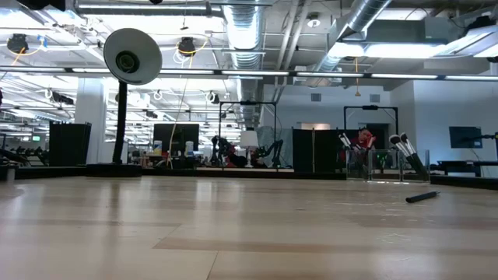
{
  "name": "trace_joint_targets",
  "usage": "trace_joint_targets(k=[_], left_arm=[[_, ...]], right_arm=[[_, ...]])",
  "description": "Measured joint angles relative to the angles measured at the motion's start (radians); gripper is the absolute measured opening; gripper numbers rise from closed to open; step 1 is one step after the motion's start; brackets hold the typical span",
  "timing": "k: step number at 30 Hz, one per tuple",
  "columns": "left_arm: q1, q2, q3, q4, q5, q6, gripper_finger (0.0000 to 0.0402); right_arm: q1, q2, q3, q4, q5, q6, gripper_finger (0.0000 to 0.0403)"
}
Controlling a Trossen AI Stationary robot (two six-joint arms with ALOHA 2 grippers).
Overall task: Sort items
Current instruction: Put the highlighter brush into the transparent organizer
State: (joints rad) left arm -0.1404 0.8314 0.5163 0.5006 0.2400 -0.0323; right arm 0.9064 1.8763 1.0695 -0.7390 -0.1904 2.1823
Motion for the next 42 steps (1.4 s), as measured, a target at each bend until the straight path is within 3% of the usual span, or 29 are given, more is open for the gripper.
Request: trace_joint_targets(k=[18,26,29,35,42], left_arm=[[-0.005,0.000,-0.009,0.009,0.000,0.000,0.0083],[-0.005,0.000,-0.009,0.017,-0.002,0.001,0.0083],[-0.005,0.000,-0.009,0.020,-0.003,0.001,0.0083],[-0.005,0.000,-0.009,0.025,-0.004,0.001,0.0083],[-0.005,0.000,-0.009,0.031,-0.011,0.001,0.0083]], right_arm=[[0.025,0.006,0.048,-0.081,0.109,-0.086,0.0031],[0.042,0.010,0.175,-0.386,0.449,-0.064,0.0040],[0.037,0.005,0.193,-0.399,0.547,-0.070,0.0031],[0.004,0.004,0.210,-0.501,0.766,-0.088,0.0033],[-0.096,0.003,0.218,-0.760,1.086,-0.051,0.0030]])
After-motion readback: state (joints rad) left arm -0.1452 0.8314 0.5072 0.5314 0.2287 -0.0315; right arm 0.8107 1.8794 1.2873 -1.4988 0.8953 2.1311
